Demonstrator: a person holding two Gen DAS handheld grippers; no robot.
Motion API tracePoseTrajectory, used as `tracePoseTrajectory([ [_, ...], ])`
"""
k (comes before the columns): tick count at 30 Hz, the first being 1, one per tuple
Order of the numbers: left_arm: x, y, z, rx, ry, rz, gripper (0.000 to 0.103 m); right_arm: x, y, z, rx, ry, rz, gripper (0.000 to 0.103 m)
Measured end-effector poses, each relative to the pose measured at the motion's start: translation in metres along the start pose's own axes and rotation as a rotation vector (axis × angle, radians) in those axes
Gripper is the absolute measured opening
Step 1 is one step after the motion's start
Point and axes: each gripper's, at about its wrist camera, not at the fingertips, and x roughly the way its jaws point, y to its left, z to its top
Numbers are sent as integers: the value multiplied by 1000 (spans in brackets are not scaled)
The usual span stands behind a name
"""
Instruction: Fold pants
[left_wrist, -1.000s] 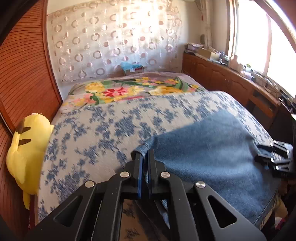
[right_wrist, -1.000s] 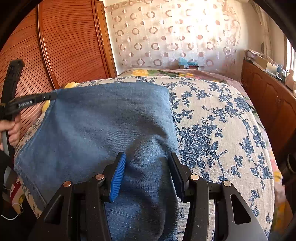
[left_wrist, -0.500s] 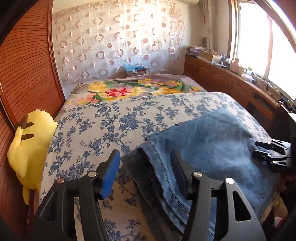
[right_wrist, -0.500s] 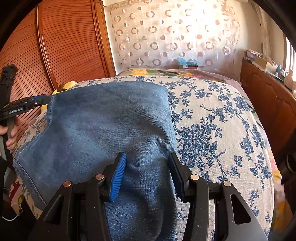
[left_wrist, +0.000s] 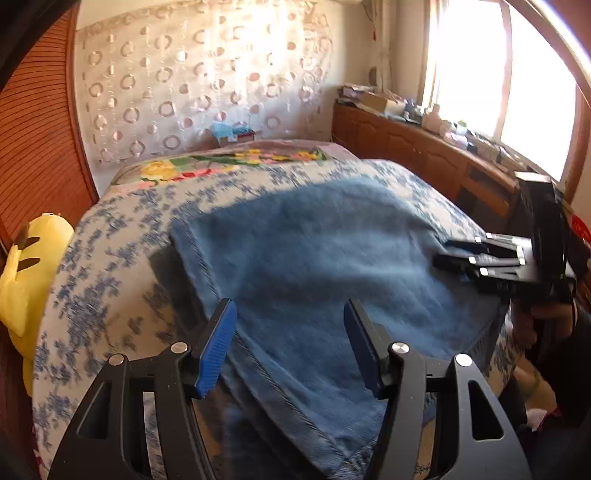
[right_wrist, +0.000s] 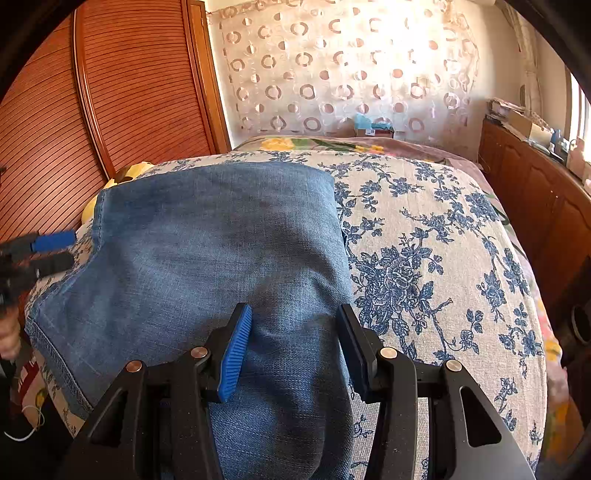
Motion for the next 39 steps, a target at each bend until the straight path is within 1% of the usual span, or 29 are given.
tracePoseTrajectory([
  [6,15,-6,-14,-10,48,-1,61,0,0,0,0,1,0,49],
  [9,16,-4,-20,-32,42,-9,61,-1,0,0,1,-1,-2,49],
  [13,17,-6,-24,-48,33,-13,62,-8,2,-2,1,-36,-45,49],
  [15,17,-7,-25,-50,24,-8,62,-9,3,-3,-10,-24,-55,49],
  [18,16,-8,-27,-56,8,3,62,-20,6,-8,-18,-29,-63,49],
  [20,17,-7,-28,-59,4,3,63,-29,6,-13,-20,-27,-60,52],
  [22,17,-6,-29,-61,-3,7,64,-40,4,-17,-8,-37,-75,63],
  [23,17,-6,-29,-61,-7,11,65,-46,2,-20,1,-39,-74,65],
  [25,17,-6,-30,-64,-11,14,66,-54,-2,-23,25,-34,-67,75],
  [30,17,-6,-32,-70,-24,17,66,-72,-8,-34,53,-37,-66,76],
  [33,17,-5,-32,-71,-24,17,67,-78,-10,-37,55,-20,-77,76],
  [39,17,-4,-33,-79,-32,15,68,-80,-10,-33,74,5,-49,76],
])
